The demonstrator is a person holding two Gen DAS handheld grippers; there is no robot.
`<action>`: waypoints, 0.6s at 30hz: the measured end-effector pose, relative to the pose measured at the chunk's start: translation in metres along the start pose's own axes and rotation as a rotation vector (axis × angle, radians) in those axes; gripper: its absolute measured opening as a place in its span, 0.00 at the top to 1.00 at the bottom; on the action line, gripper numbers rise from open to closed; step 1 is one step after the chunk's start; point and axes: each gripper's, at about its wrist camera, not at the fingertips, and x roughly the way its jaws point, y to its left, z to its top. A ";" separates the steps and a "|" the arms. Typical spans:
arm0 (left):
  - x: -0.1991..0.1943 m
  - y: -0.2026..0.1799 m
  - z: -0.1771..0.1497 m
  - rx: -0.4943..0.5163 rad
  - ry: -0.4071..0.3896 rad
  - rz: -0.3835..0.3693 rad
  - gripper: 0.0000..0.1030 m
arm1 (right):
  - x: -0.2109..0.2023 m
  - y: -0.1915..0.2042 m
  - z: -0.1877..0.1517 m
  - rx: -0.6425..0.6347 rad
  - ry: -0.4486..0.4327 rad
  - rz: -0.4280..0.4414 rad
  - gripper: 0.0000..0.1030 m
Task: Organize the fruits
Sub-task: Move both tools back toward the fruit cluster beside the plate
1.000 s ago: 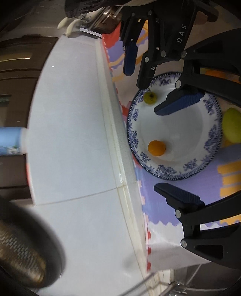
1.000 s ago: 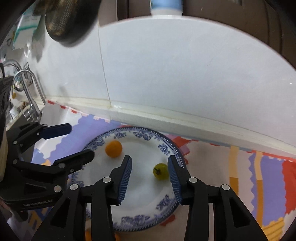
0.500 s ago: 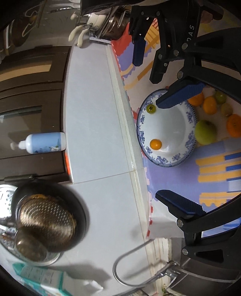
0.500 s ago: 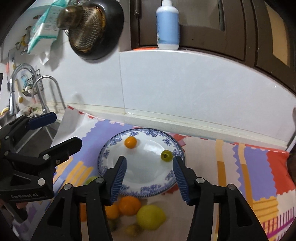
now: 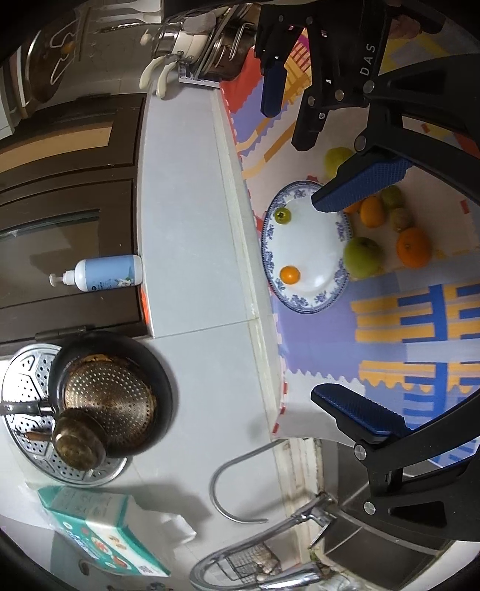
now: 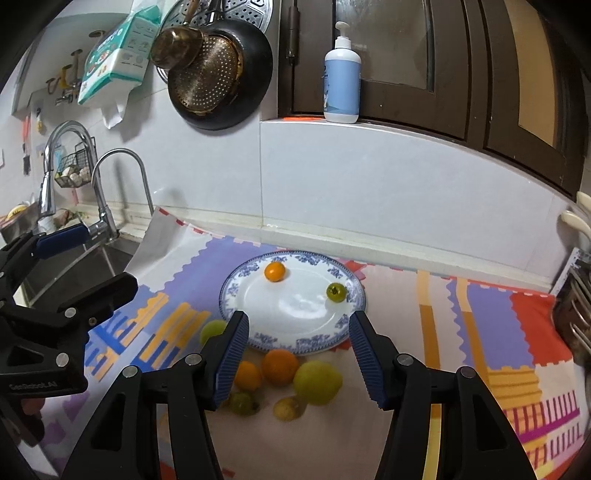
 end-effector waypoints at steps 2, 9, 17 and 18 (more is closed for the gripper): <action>-0.002 0.001 -0.005 -0.005 0.006 -0.001 0.07 | -0.004 0.003 -0.007 0.003 0.007 0.001 0.44; -0.004 -0.002 -0.025 0.003 0.039 0.005 0.07 | -0.008 0.010 -0.025 0.014 0.041 -0.003 0.44; 0.005 -0.009 -0.052 0.030 0.103 -0.012 0.08 | -0.001 0.010 -0.046 0.011 0.087 -0.017 0.44; 0.008 -0.010 -0.055 0.034 0.115 -0.016 0.08 | 0.001 0.010 -0.049 0.012 0.095 -0.017 0.44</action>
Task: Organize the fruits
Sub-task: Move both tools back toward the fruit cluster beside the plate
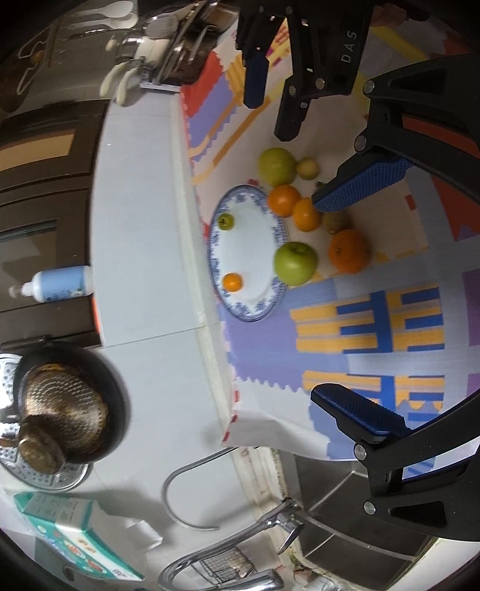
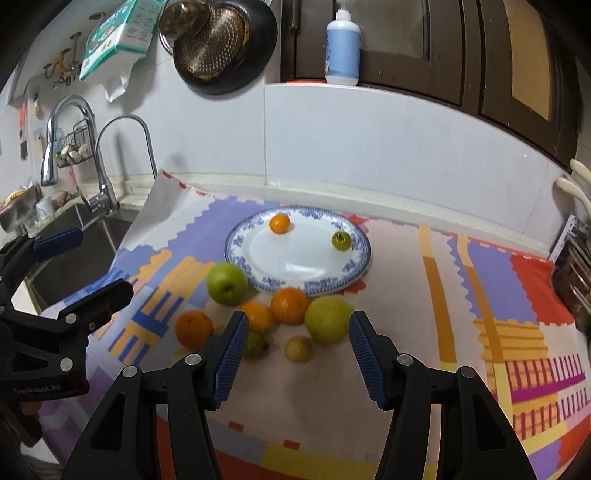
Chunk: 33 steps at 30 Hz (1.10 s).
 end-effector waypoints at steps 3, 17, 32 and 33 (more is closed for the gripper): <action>0.009 -0.002 -0.008 0.007 0.033 -0.012 0.08 | 0.008 0.001 -0.007 -0.008 0.027 -0.002 0.44; 0.052 -0.013 -0.025 0.041 0.147 -0.080 0.09 | 0.044 -0.002 -0.025 -0.012 0.140 0.030 0.45; 0.081 -0.013 -0.023 0.025 0.188 -0.162 0.28 | 0.071 -0.006 -0.024 -0.013 0.175 0.064 0.53; 0.082 -0.013 -0.022 0.021 0.189 -0.165 0.31 | 0.071 -0.006 -0.024 -0.012 0.176 0.067 0.54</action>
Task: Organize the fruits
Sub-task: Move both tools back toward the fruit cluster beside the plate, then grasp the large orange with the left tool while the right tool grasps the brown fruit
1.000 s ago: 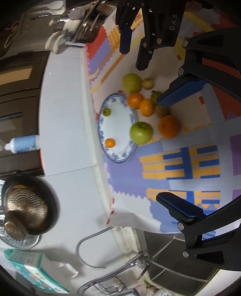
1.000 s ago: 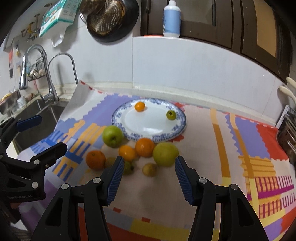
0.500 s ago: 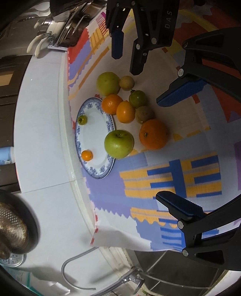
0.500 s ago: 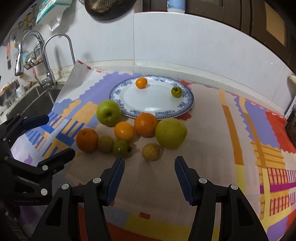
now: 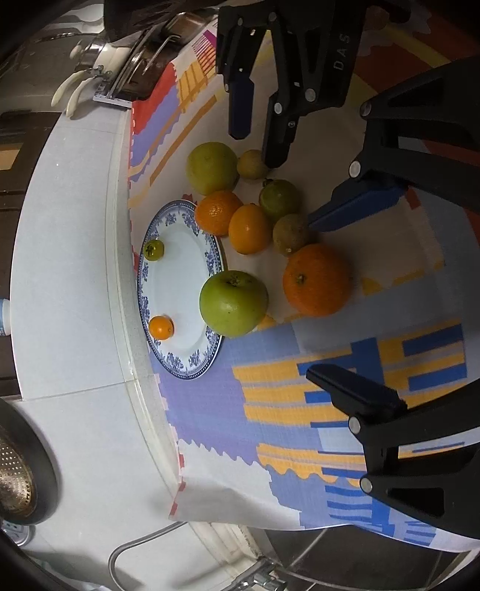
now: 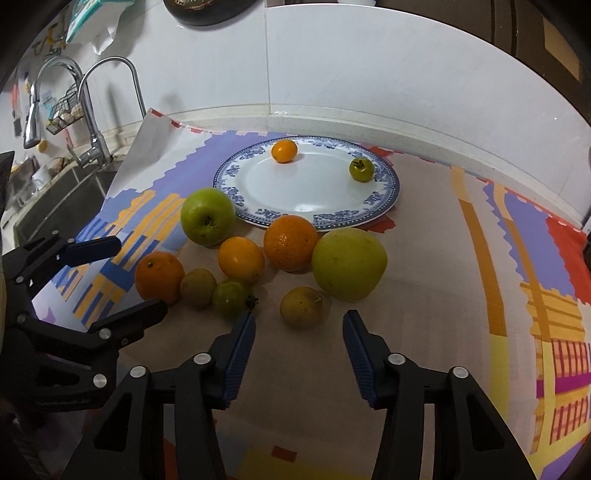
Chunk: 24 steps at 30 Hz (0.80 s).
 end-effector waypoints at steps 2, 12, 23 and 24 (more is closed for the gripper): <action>0.002 0.001 0.001 -0.007 0.004 -0.010 0.36 | 0.002 -0.001 0.001 0.003 0.000 0.003 0.54; 0.010 0.004 0.004 -0.045 0.026 -0.077 0.55 | 0.013 -0.002 0.004 0.020 0.010 0.024 0.63; 0.007 0.003 0.003 -0.052 0.026 -0.085 0.59 | 0.014 -0.001 0.004 0.020 0.013 0.043 0.73; 0.006 0.004 0.003 -0.055 0.023 -0.082 0.59 | 0.013 -0.001 0.004 0.018 0.012 0.044 0.73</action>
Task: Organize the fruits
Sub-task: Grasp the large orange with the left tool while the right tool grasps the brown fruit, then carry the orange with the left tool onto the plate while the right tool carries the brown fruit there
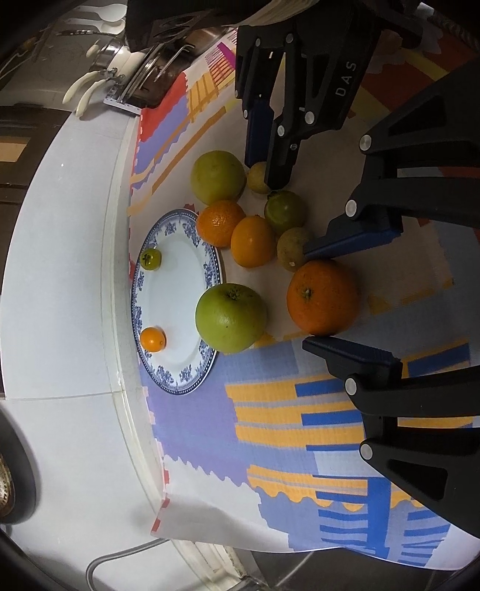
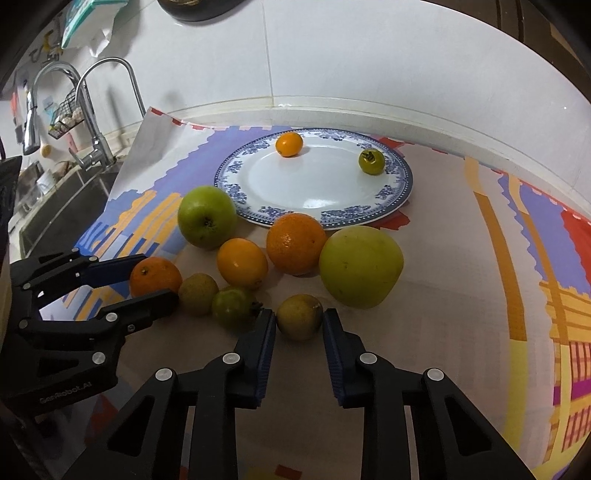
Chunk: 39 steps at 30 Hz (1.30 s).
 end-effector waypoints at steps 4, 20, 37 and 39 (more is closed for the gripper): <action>-0.006 0.000 0.001 -0.003 -0.012 0.010 0.59 | -0.004 0.001 0.000 -0.001 -0.007 0.002 0.73; -0.044 -0.011 0.019 0.007 -0.111 0.014 0.59 | -0.041 0.005 0.007 -0.003 -0.088 0.015 0.73; -0.049 -0.009 0.072 0.047 -0.236 0.043 0.59 | -0.066 -0.006 0.055 -0.005 -0.238 0.016 0.73; -0.045 -0.007 0.078 0.046 -0.240 0.042 0.59 | -0.064 -0.008 0.061 -0.003 -0.249 0.015 0.73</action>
